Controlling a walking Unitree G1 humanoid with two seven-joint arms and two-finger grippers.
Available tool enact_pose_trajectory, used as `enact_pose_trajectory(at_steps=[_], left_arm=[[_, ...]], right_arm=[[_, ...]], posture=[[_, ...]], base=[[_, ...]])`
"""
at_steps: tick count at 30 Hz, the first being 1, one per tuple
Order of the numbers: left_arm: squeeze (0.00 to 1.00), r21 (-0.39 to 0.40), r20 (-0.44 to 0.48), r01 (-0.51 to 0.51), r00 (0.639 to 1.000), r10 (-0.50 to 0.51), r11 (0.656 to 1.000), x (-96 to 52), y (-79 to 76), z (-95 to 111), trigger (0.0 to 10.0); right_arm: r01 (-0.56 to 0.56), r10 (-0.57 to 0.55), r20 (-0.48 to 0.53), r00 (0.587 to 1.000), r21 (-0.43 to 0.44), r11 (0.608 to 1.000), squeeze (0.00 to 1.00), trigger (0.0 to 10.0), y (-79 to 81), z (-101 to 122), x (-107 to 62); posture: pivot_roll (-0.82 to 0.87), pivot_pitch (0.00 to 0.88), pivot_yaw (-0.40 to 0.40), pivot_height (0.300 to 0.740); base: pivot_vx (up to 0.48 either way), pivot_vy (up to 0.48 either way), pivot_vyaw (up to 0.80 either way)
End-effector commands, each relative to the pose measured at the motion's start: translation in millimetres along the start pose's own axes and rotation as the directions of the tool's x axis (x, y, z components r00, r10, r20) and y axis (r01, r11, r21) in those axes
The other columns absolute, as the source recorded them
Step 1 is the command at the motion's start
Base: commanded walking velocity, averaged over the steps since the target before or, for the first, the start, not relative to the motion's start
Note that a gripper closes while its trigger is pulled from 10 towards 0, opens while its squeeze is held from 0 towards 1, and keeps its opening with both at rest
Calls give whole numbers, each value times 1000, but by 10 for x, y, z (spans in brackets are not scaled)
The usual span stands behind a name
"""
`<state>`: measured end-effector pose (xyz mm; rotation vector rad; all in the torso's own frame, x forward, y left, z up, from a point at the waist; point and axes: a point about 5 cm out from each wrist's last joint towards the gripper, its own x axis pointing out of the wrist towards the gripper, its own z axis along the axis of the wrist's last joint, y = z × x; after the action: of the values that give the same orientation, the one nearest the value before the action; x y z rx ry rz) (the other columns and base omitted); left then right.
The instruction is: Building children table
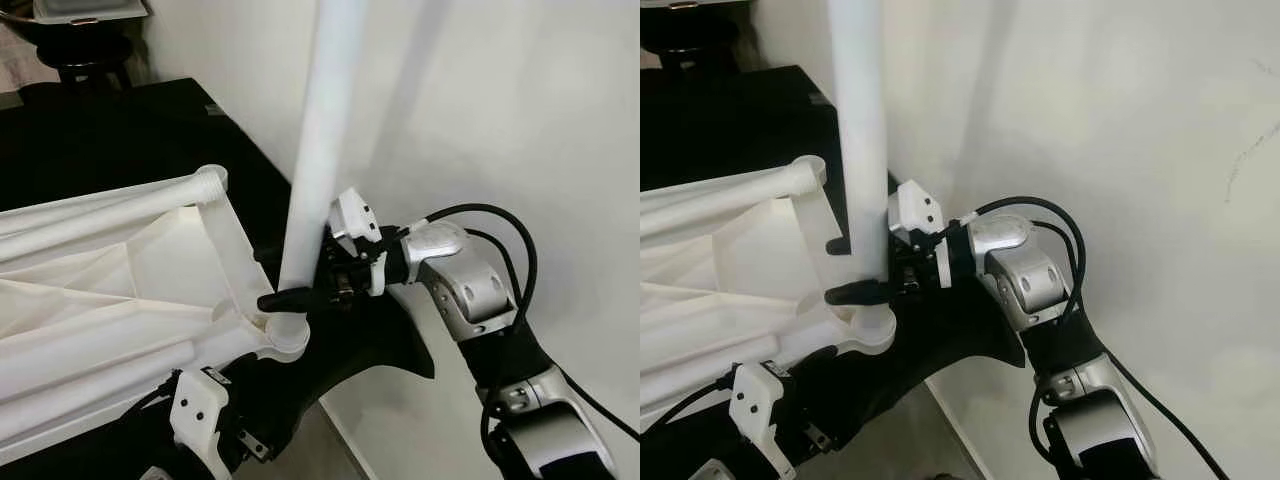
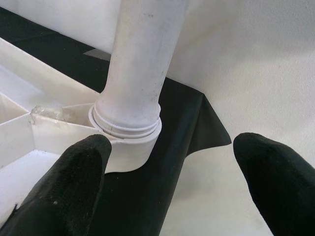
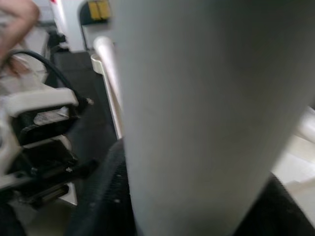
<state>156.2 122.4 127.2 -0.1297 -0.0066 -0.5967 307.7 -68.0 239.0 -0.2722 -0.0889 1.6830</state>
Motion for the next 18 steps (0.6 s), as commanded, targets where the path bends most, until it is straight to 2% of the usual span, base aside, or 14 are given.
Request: enact_pose_trajectory(at_steps=[1,5,8,9,12,13,14,15,16,17,18], left_arm=[[0,-3,11,6,1000,-6,1000,0,-43,22,10000],[0,-3,13,5,1000,-5,1000,0,-44,25,10000],[0,-3,13,5,1000,-5,1000,-8,-37,25,10000],[0,-2,13,5,1000,-5,1000,-11,-31,27,10000],[0,-2,12,4,1000,-4,1000,-14,-25,29,10000],[0,1,11,4,1000,-4,1000,-21,-17,30,10000],[0,1,11,4,1000,-4,1000,-21,-17,30,10000],[0,2,10,2,1000,-2,1000,-30,-8,30,10000],[0,4,9,2,1000,-2,1000,-32,3,33,10000],[0,5,7,3,1000,-3,1000,-33,11,32,10000],[0,5,7,3,1000,-3,1000,-33,11,32,10000]], right_arm=[[-33,33,12,999,10,999,0,0,13,-4,-4],[-15,14,19,1000,37,999,0,0,23,-68,-38],[150,-152,25,988,83,985,0,0,26,-175,-84],[224,-227,19,974,118,967,0,0,30,-219,-71],[285,-290,7,957,153,946,0,0,33,-260,-50],[577,-575,-71,815,197,793,0,0,-24,-370,5],[577,-575,-71,815,197,793,0,0,-24,-370,5],[826,-803,-196,563,112,552,0,0,27,-497,-55],[871,-836,-246,491,117,477,0,0,216,-563,42],[875,-834,-267,484,127,467,0,0,390,-580,146],[875,-834,-267,484,127,467,0,0,390,-580,146]], posture=[[-174,129,-136,740],[-177,132,-136,740],[-185,131,-134,740],[-185,134,-137,740],[-185,134,-137,740],[-182,138,-135,740],[-182,138,-135,740],[-188,138,-132,740],[-191,137,-120,740],[-193,139,-120,740],[-193,139,-120,740]], base=[[0,0,0],[0,0,0],[0,0,0],[0,0,0],[0,0,0],[0,0,0],[0,0,0],[0,0,0],[0,0,0],[0,0,0],[0,0,0]])
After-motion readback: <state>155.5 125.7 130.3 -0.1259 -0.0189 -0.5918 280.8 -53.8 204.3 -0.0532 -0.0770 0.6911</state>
